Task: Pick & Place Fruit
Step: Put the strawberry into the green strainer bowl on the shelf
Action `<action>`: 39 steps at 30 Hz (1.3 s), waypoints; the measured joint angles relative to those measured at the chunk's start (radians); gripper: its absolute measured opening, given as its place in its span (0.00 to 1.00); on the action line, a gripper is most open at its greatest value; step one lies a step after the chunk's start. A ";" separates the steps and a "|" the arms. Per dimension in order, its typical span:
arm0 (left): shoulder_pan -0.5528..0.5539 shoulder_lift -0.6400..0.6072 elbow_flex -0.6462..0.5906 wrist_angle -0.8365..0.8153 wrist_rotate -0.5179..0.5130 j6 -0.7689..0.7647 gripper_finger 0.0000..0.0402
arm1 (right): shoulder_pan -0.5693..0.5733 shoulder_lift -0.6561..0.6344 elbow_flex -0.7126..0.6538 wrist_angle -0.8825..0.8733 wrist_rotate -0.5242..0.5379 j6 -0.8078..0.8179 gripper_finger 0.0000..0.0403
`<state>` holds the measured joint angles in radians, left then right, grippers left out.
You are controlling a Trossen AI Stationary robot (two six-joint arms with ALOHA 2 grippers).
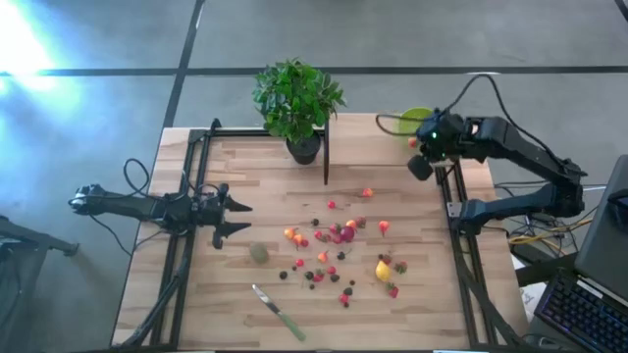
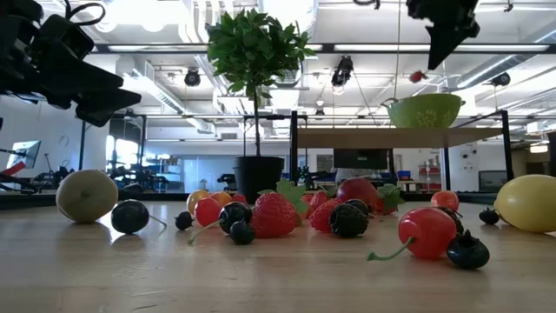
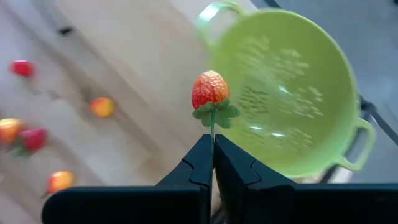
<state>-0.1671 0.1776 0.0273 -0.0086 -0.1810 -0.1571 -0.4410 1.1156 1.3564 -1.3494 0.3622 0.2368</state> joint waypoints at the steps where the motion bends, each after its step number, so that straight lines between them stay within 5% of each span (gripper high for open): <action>1: 0.000 0.000 0.000 0.000 0.000 0.000 0.57 | -0.029 0.001 -0.004 0.001 0.000 -0.011 0.02; 13: 0.000 0.000 0.000 0.000 0.000 0.000 0.57 | -0.235 0.077 -0.023 0.002 -0.033 -0.099 0.02; 29: 0.000 0.000 0.000 0.000 0.000 0.000 0.57 | -0.270 0.145 -0.023 0.006 -0.030 -0.128 0.03; 39: 0.000 0.000 0.000 0.000 0.000 0.000 0.57 | -0.270 0.143 -0.023 0.006 -0.029 -0.136 0.18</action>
<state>-0.1669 0.1776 0.0273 -0.0086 -0.1810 -0.1571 -0.7105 1.2587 1.3331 -1.3434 0.3328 0.1006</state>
